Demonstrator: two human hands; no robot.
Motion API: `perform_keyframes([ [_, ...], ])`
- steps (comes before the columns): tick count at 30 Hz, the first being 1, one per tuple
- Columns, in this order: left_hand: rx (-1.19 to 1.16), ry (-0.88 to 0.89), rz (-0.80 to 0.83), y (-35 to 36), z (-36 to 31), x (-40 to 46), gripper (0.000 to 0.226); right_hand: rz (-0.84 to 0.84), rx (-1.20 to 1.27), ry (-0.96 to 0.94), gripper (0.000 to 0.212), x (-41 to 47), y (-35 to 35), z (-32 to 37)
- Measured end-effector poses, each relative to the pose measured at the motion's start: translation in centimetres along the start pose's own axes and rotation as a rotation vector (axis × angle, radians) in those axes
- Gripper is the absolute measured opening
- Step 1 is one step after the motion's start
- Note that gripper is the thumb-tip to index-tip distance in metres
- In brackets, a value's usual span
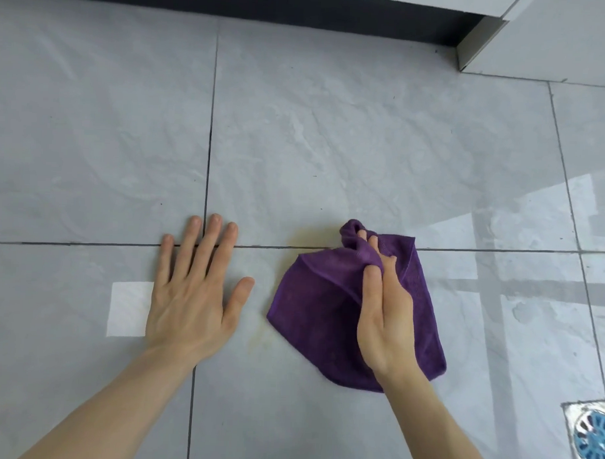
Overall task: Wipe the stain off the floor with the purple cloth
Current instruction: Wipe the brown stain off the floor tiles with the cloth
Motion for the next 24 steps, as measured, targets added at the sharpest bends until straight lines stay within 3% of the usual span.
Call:
perform_keyframes([
  [3, -0.001, 0.0, -0.001, 0.0, 0.0, -0.1, 0.075, -0.047, 0.087, 0.002, 0.056, -0.4, 0.3, 1.7],
  [5, -0.002, 0.0, -0.002, 0.0, -0.1, -0.1, 0.075, 0.009, 0.054, -0.098, 0.049, -1.0, 1.8, 3.4],
  [9, -0.026, 0.001, -0.006, -0.2, 0.0, 0.0, 0.074, 0.22, -0.365, -0.402, 0.046, -4.1, 5.8, 4.3],
  [14, -0.023, 0.014, 0.0, -0.2, 0.0, 0.0, 0.073, 0.334, -0.839, -0.535, 0.051, -5.4, 8.0, 1.5],
  [19, -0.041, 0.007, 0.007, 0.1, 0.1, 0.1, 0.071, 0.311, -0.998, -0.629, 0.051, -2.2, 9.5, 2.5],
  [24, -0.029, 0.005, 0.005, 0.1, 0.1, 0.1, 0.072, 0.29, -0.998, -0.648, 0.045, 1.5, 10.1, 4.5],
])
Point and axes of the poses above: each hand's wrist, its own x-axis towards the middle knuckle, its own y-axis out of the palm, z = x × y, the point moved 9 cm from there along x, towards the middle knuckle, and after that the axes turned 2 degrees about z, right-handed, at the moved point
